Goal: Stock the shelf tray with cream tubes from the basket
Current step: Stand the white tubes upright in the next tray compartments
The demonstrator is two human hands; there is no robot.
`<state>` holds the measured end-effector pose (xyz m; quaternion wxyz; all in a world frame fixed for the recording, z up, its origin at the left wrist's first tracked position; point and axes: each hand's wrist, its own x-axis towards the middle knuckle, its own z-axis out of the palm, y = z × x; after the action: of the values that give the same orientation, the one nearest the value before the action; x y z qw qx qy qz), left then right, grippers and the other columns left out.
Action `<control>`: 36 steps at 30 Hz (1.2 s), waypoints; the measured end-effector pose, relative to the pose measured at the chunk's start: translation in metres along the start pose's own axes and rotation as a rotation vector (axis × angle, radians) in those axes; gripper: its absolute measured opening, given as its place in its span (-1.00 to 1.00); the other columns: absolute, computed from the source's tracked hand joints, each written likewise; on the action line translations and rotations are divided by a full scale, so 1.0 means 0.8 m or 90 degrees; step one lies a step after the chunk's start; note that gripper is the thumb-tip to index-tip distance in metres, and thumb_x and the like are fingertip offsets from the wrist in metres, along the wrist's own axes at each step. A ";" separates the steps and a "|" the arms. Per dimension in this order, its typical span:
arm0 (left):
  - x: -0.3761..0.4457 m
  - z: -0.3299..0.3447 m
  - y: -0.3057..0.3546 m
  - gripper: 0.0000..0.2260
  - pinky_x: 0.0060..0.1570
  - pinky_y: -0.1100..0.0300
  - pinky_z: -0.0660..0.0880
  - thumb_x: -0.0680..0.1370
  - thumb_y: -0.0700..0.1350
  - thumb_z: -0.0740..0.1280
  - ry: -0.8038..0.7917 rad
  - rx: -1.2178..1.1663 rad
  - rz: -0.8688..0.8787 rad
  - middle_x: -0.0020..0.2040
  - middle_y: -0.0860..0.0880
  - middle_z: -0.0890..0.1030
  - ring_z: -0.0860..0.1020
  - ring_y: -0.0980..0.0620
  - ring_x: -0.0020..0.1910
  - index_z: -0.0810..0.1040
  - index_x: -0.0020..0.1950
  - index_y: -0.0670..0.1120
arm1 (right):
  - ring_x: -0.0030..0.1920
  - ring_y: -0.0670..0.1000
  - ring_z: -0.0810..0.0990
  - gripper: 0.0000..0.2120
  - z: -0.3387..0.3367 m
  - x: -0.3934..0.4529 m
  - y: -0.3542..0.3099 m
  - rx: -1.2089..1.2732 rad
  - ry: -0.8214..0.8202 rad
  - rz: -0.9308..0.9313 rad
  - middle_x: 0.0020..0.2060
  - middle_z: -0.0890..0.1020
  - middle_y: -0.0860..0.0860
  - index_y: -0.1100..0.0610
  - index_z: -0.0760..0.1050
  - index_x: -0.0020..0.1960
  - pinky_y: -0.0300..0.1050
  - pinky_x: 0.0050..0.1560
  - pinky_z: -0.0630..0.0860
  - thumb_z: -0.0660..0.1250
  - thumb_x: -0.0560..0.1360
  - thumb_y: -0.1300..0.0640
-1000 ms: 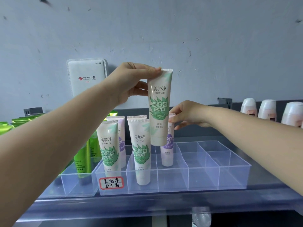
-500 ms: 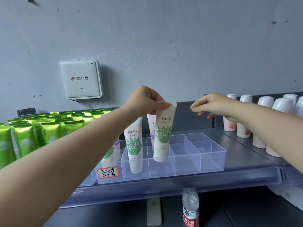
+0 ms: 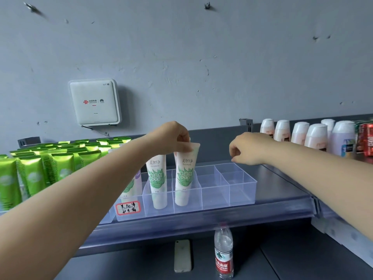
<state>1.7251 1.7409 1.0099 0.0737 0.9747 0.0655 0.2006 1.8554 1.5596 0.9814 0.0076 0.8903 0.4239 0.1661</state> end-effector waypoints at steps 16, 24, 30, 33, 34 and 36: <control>-0.015 -0.007 -0.006 -0.87 -0.27 0.36 0.32 0.51 -0.16 0.37 0.019 0.024 0.008 -0.13 0.00 0.53 0.45 0.01 -0.14 0.59 0.00 -0.19 | 0.08 0.04 0.53 -0.81 -0.014 -0.054 -0.006 -0.106 -0.026 -0.036 0.06 0.57 -0.06 0.02 0.52 0.08 -0.15 -0.18 0.35 0.20 0.52 0.07; -0.024 0.003 0.004 -0.78 -0.10 0.14 0.44 0.51 -0.09 0.35 0.028 0.085 -0.043 0.09 -0.05 0.59 0.53 -0.05 -0.01 0.53 0.13 -0.11 | 0.09 0.05 0.52 -0.79 -0.019 -0.076 -0.013 -0.124 0.002 -0.050 0.07 0.57 -0.05 0.02 0.52 0.12 -0.14 -0.16 0.34 0.20 0.53 0.07; -0.035 0.004 0.034 -0.65 0.08 0.13 0.34 0.53 -0.01 0.28 0.115 0.273 0.014 0.25 0.02 0.49 0.48 -0.05 0.18 0.41 0.31 0.00 | 0.12 0.07 0.48 -0.74 -0.024 -0.108 0.002 -0.142 0.036 -0.028 0.09 0.56 -0.02 0.04 0.48 0.19 -0.11 -0.14 0.33 0.20 0.53 0.05; -0.039 0.017 0.057 -0.63 0.17 0.11 0.30 0.53 0.02 0.24 0.153 0.304 0.031 0.27 0.01 0.47 0.44 -0.06 0.21 0.39 0.33 0.00 | 0.15 0.07 0.45 -0.74 -0.020 -0.137 0.012 -0.132 0.051 -0.012 0.10 0.53 -0.02 0.05 0.45 0.20 -0.10 -0.11 0.33 0.18 0.54 0.03; -0.042 0.026 0.068 -0.63 0.18 0.09 0.28 0.54 0.02 0.23 0.159 0.313 0.047 0.26 0.01 0.46 0.43 -0.06 0.21 0.39 0.33 0.00 | 0.16 0.07 0.44 -0.74 -0.018 -0.149 0.016 -0.128 0.055 -0.007 0.10 0.52 -0.01 0.06 0.45 0.19 -0.10 -0.10 0.32 0.17 0.55 0.02; -0.050 0.047 0.096 -0.64 0.20 0.09 0.25 0.54 0.02 0.22 0.165 0.334 0.092 0.25 0.00 0.46 0.42 -0.07 0.22 0.39 0.32 -0.02 | 0.16 0.07 0.43 -0.73 -0.011 -0.175 0.023 -0.126 0.056 0.010 0.10 0.51 0.00 0.07 0.44 0.19 -0.10 -0.07 0.31 0.16 0.55 0.00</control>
<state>1.7116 1.6550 0.9735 -0.2045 0.9287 0.0542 0.3045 1.7847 1.4404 0.9519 0.0756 0.8804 0.3984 0.2458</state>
